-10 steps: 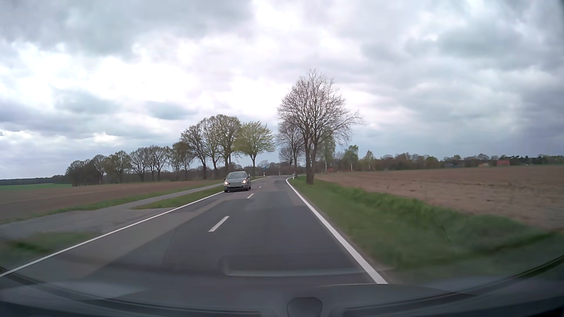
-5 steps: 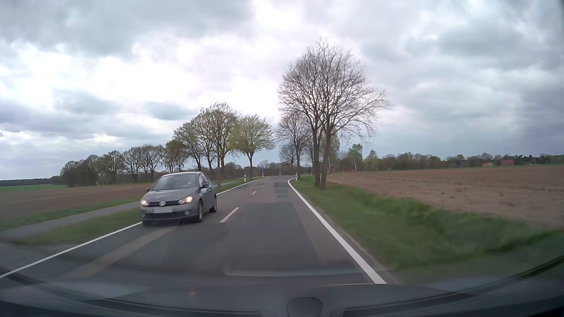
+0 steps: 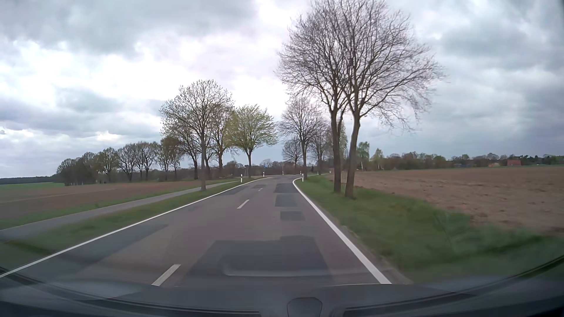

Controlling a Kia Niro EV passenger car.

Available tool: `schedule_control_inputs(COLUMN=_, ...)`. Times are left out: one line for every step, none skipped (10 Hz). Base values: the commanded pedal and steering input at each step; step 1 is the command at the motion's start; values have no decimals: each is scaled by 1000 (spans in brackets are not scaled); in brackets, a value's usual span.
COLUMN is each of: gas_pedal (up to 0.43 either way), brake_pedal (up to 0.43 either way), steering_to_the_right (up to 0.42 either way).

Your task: Follow the waypoints while adhering to traffic rules and regulations

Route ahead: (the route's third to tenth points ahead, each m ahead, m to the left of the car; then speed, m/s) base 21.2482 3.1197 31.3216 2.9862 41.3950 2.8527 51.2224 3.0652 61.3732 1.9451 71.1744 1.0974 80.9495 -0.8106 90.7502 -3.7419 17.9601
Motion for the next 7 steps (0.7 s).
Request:
schedule_control_inputs(gas_pedal=98, brake_pedal=0, steering_to_the_right=-8)
schedule_control_inputs(gas_pedal=98, brake_pedal=0, steering_to_the_right=-8)
schedule_control_inputs(gas_pedal=98, brake_pedal=0, steering_to_the_right=-6)
schedule_control_inputs(gas_pedal=98, brake_pedal=0, steering_to_the_right=-4)
schedule_control_inputs(gas_pedal=98, brake_pedal=0, steering_to_the_right=-3)
schedule_control_inputs(gas_pedal=98, brake_pedal=0, steering_to_the_right=-3)
schedule_control_inputs(gas_pedal=98, brake_pedal=0, steering_to_the_right=-3)
